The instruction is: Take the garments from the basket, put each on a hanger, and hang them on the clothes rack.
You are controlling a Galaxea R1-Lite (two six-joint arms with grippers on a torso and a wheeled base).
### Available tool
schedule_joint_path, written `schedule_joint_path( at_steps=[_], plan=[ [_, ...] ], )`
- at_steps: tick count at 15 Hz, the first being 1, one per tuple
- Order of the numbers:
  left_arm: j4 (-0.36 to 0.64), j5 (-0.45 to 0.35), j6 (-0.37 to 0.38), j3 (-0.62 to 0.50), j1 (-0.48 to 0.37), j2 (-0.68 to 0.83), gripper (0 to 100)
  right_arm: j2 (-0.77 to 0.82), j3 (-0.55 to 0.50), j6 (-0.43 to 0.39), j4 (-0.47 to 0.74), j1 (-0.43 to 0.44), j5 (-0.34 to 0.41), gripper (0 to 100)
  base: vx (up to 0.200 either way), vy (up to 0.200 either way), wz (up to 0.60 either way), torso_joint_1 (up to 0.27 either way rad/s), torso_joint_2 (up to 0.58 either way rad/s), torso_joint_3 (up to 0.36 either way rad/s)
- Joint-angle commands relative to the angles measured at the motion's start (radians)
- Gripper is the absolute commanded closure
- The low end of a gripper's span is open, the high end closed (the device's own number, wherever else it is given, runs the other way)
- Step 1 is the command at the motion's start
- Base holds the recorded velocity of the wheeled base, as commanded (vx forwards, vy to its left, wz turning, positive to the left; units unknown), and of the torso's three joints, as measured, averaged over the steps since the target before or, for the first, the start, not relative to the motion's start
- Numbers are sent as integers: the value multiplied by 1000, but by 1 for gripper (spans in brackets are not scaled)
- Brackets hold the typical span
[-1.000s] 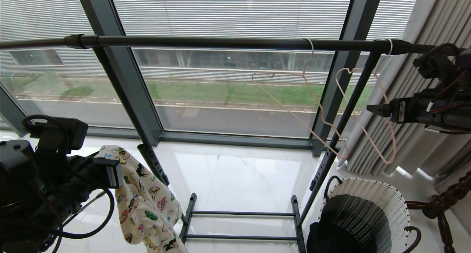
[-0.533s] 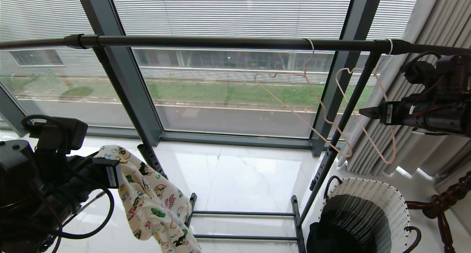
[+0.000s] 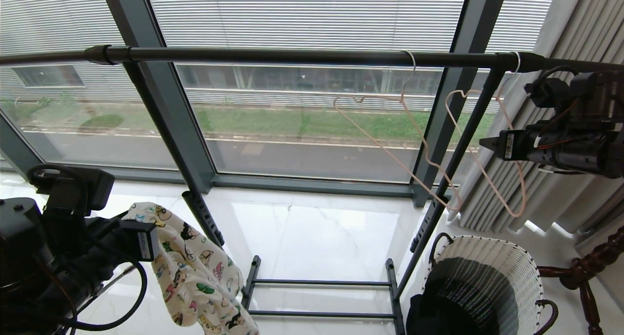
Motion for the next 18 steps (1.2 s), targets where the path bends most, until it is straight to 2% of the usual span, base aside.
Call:
schedule_joint_path(
  at_steps=[1, 8, 10, 18],
  plan=[
    [-1, 1, 0, 26, -1, -25, 100, 4, -1, 0, 1, 1, 0, 100, 0, 0, 0, 0, 0, 0],
    [-1, 1, 0, 23, -1, -27, 100, 1, -1, 3, -1, 1, -1, 100, 0, 0, 0, 0, 0, 0],
    [-1, 1, 0, 23, -1, -27, 100, -3, -1, 12, -16, -1, -21, 100, 0, 0, 0, 0, 0, 0],
    [-1, 1, 0, 23, -1, -27, 100, -88, 8, 23, -45, 1, -49, 100, 0, 0, 0, 0, 0, 0]
  ],
)
